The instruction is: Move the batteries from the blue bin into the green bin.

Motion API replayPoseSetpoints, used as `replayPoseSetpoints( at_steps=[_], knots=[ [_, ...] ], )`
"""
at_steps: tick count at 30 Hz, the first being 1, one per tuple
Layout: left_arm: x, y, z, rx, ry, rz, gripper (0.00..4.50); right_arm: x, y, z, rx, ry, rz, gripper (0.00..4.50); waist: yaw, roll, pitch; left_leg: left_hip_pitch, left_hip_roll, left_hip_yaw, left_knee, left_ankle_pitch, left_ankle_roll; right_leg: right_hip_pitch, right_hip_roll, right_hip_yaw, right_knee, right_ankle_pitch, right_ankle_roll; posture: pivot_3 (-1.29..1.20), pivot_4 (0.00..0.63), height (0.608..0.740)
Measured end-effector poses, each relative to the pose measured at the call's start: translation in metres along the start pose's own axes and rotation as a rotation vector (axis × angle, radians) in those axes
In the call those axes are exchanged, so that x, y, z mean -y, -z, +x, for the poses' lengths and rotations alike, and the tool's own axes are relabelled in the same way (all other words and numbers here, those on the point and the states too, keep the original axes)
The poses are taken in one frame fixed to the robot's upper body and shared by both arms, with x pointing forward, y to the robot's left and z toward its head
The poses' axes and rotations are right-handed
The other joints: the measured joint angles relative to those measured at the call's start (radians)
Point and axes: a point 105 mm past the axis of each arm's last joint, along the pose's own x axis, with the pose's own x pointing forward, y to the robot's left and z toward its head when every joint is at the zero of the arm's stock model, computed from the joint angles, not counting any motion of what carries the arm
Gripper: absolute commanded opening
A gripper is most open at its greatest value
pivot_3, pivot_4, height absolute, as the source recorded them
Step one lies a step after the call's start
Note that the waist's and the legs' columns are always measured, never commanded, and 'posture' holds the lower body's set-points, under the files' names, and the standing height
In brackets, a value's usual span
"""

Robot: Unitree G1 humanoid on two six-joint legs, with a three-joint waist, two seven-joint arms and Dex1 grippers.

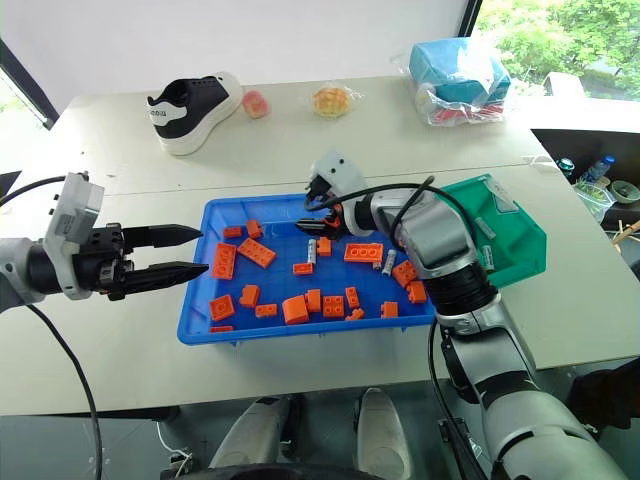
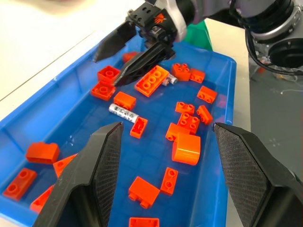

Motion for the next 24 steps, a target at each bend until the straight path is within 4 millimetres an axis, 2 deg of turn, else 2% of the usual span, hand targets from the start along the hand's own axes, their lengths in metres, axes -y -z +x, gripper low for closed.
replayPoseSetpoints(
  at_steps=[3, 8, 16, 19, 24],
  knots=[
    [0.001, 0.002, 0.003, 0.003, 0.018, -0.004, 3.14, -0.017, 0.01, -0.004, -0.046, -0.037, 0.073, 3.67, 0.001, 0.0, 0.0, 0.0, 0.0, 0.0, 0.0, 0.0, 0.0, 0.0, -0.001, 0.0, 0.0, 0.0, 0.0, 0.0, 0.15, 0.73],
    [0.004, 0.002, 0.008, 0.0, 0.053, 0.008, 3.14, -0.025, 0.019, -0.005, -0.062, -0.033, 0.141, 3.67, 0.004, 0.0, 0.0, 0.0, -0.001, 0.0, 0.001, 0.0, 0.0, 0.001, -0.001, 0.0, 0.0, 0.0, 0.0, 0.0, 0.15, 0.73],
    [0.0, 0.0, 0.012, 0.003, 0.065, 0.025, 3.14, -0.023, 0.03, 0.004, -0.071, 0.004, 0.252, 3.67, 0.003, 0.0, 0.0, 0.0, -0.001, 0.0, 0.001, 0.0, 0.0, 0.0, -0.001, 0.0, 0.0, 0.0, 0.0, 0.0, 0.15, 0.73],
    [0.0, 0.001, 0.012, 0.001, 0.065, 0.024, 3.14, -0.022, 0.04, 0.007, -0.095, 0.013, 0.287, 3.67, 0.002, 0.0, 0.0, 0.0, -0.001, 0.0, 0.001, 0.0, 0.0, 0.0, -0.001, 0.0, 0.0, 0.0, 0.0, 0.0, 0.15, 0.73],
    [0.0, 0.0, 0.013, 0.003, 0.065, 0.026, 3.14, -0.015, 0.041, 0.012, -0.072, 0.027, 0.304, 3.67, 0.002, 0.0, 0.0, 0.0, -0.001, 0.0, 0.001, 0.0, 0.0, 0.001, 0.0, 0.0, 0.0, 0.0, 0.0, 0.0, 0.15, 0.73]
  ],
)
